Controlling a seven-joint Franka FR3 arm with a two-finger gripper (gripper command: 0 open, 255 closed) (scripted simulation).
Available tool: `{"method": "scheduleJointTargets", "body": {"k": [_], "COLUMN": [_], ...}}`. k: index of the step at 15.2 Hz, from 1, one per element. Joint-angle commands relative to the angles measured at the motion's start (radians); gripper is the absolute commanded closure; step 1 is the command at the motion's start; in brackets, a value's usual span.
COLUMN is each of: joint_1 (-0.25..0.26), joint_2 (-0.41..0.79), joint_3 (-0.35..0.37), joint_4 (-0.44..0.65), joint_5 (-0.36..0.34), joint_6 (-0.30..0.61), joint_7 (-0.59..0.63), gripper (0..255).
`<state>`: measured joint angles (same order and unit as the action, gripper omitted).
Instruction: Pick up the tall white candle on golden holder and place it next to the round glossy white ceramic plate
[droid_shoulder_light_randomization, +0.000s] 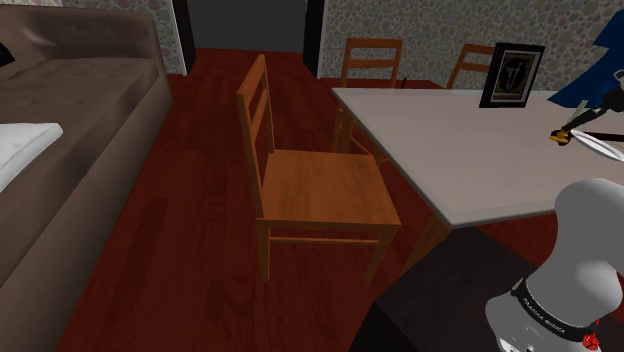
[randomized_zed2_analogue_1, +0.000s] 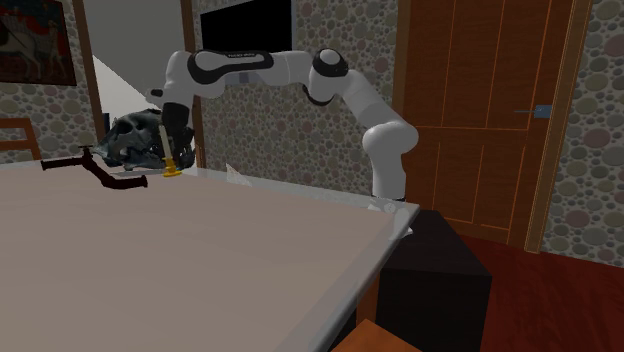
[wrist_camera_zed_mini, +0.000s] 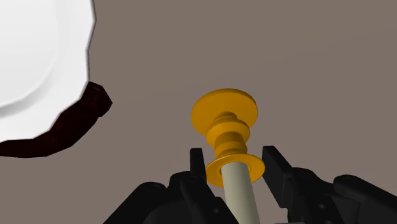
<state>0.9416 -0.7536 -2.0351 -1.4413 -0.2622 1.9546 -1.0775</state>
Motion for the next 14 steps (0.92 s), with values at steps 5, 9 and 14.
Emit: {"method": "scheduleJointTargets", "body": {"k": [5, 9, 14], "joint_1": [0.000, 0.000, 0.000], "joint_2": [-0.031, -0.031, -0.031], "joint_3": [-0.023, -0.023, -0.023], "joint_4": [-0.053, -0.053, -0.052], "joint_5": [-0.021, -0.021, -0.021], "joint_6": [0.071, 0.071, 0.071], "joint_7": [-0.008, -0.008, -0.008], "gripper": [255, 255, 0]}}
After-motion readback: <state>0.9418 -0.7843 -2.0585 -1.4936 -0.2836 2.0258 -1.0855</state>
